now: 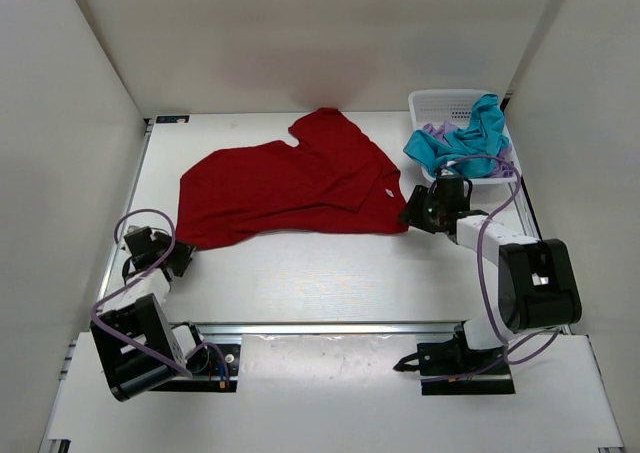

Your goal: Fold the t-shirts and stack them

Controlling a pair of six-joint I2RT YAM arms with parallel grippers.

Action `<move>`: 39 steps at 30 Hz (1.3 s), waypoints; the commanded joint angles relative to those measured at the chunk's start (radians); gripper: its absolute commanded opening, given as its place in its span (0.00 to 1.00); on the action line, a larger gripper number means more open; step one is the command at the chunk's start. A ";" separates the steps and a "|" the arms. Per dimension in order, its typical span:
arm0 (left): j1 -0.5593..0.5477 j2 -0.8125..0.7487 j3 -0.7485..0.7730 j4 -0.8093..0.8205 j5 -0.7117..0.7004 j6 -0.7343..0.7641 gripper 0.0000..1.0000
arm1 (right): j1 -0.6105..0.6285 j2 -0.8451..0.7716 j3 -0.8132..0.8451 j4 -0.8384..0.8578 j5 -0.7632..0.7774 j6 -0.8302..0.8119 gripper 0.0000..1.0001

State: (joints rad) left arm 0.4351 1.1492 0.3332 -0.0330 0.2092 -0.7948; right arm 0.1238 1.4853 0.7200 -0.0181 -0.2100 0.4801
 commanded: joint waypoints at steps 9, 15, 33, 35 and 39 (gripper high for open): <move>-0.015 0.084 -0.030 0.108 -0.037 -0.006 0.41 | -0.003 0.096 -0.024 0.101 -0.017 0.005 0.47; -0.039 0.103 -0.007 0.153 -0.045 -0.029 0.14 | -0.027 0.106 -0.048 0.167 -0.057 0.038 0.06; -0.015 0.061 0.098 -0.054 0.001 0.104 0.00 | -0.111 -0.382 -0.362 -0.014 0.000 0.091 0.00; -0.015 -0.001 0.069 -0.120 -0.008 0.132 0.00 | -0.122 -0.501 -0.419 -0.066 0.011 0.089 0.00; -0.002 -0.140 -0.003 -0.229 -0.048 0.192 0.00 | -0.179 -0.695 -0.448 -0.190 -0.020 0.100 0.00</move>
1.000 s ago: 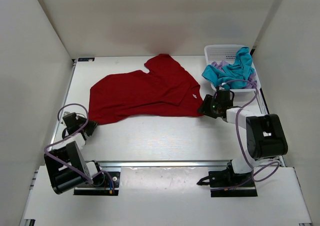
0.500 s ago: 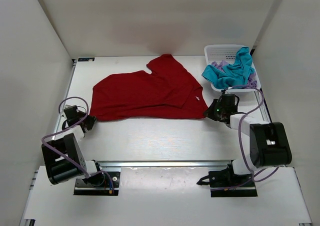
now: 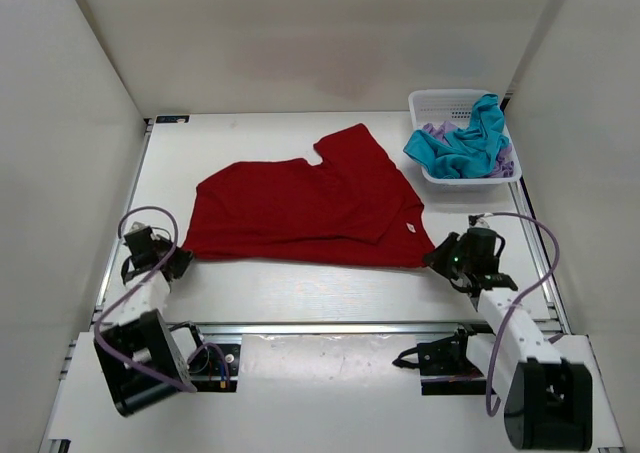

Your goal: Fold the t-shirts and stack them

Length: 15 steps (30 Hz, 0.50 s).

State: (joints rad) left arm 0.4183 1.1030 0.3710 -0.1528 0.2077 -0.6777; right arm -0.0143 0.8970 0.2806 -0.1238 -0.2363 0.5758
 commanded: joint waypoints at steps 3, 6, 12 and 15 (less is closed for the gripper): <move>-0.007 -0.260 -0.078 -0.189 -0.100 0.092 0.04 | -0.043 -0.202 -0.031 -0.149 0.006 0.021 0.00; -0.087 -0.348 -0.052 -0.238 -0.125 0.037 0.32 | 0.010 -0.236 -0.034 -0.166 0.034 0.041 0.09; -0.098 -0.292 0.107 -0.294 -0.160 0.093 0.63 | -0.001 -0.227 0.069 -0.195 0.011 -0.040 0.45; -0.170 -0.293 0.143 -0.234 -0.182 0.102 0.56 | 0.123 -0.193 0.126 -0.182 0.077 -0.047 0.45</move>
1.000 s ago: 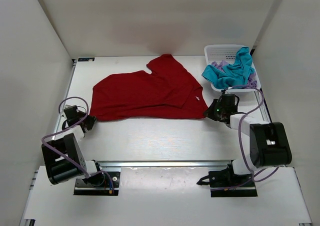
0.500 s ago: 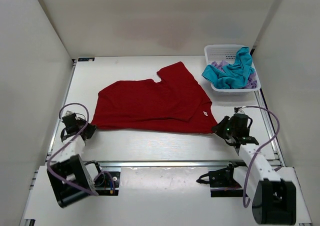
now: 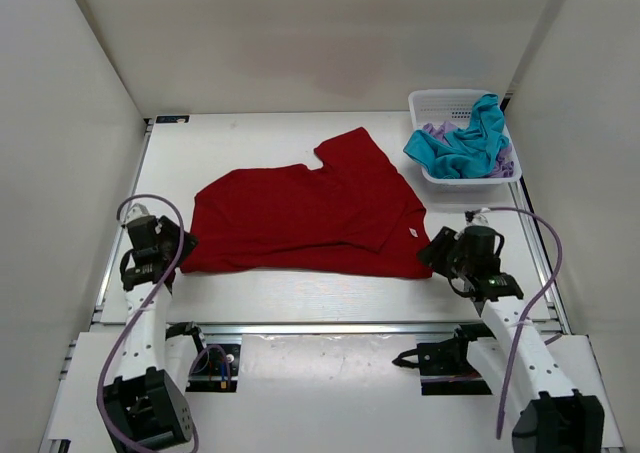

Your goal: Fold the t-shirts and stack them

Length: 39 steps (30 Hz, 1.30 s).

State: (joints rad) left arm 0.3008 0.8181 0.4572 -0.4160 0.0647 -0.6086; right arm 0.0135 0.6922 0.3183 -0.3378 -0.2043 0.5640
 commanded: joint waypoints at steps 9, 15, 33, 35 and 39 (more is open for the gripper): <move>-0.227 0.087 0.012 0.221 -0.025 0.001 0.52 | 0.384 0.446 0.212 0.261 0.111 -0.033 0.37; -0.327 0.122 -0.025 0.295 -0.039 -0.003 0.51 | 0.330 0.595 0.214 0.416 0.010 -0.009 0.47; -0.479 -0.043 -0.215 0.339 -0.073 -0.031 0.48 | 0.318 0.762 0.243 0.517 -0.102 0.019 0.13; -0.451 -0.059 -0.216 0.344 -0.051 -0.031 0.47 | 0.327 0.774 0.284 0.497 -0.095 0.013 0.06; -0.465 -0.046 -0.207 0.355 -0.048 -0.036 0.47 | 0.341 0.829 0.384 0.462 -0.087 0.001 0.00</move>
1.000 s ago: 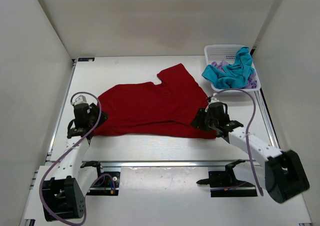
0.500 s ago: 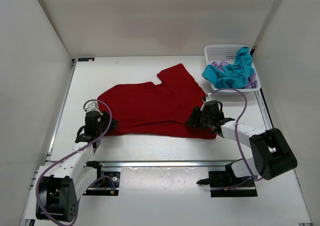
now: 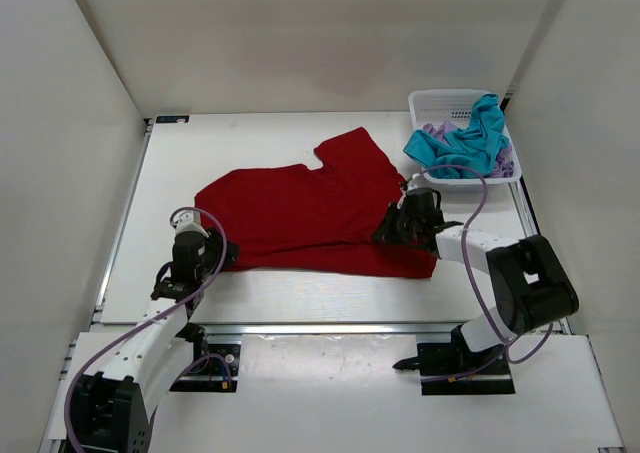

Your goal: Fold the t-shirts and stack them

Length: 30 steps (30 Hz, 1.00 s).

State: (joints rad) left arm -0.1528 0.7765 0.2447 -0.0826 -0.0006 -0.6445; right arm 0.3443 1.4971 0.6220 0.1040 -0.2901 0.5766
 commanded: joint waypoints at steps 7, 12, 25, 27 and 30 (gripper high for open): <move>-0.047 0.035 0.022 0.046 0.014 -0.020 0.46 | 0.041 0.175 0.321 -0.058 0.038 -0.038 0.00; -0.062 0.030 0.027 0.046 0.013 -0.033 0.46 | 0.065 0.279 0.488 -0.084 0.078 -0.049 0.03; -0.431 0.223 0.227 0.024 -0.192 0.006 0.42 | 0.116 0.036 0.236 -0.021 0.095 -0.083 0.13; -0.488 0.314 0.274 0.043 -0.199 0.020 0.42 | 0.150 -0.004 0.159 -0.016 0.094 -0.078 0.04; -0.496 0.444 0.288 0.070 -0.150 0.029 0.40 | 0.228 -0.018 0.078 -0.030 0.130 -0.101 0.00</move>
State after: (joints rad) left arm -0.6407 1.1492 0.5167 -0.0223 -0.1299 -0.6434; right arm 0.5152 1.4918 0.7536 0.0498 -0.2024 0.4942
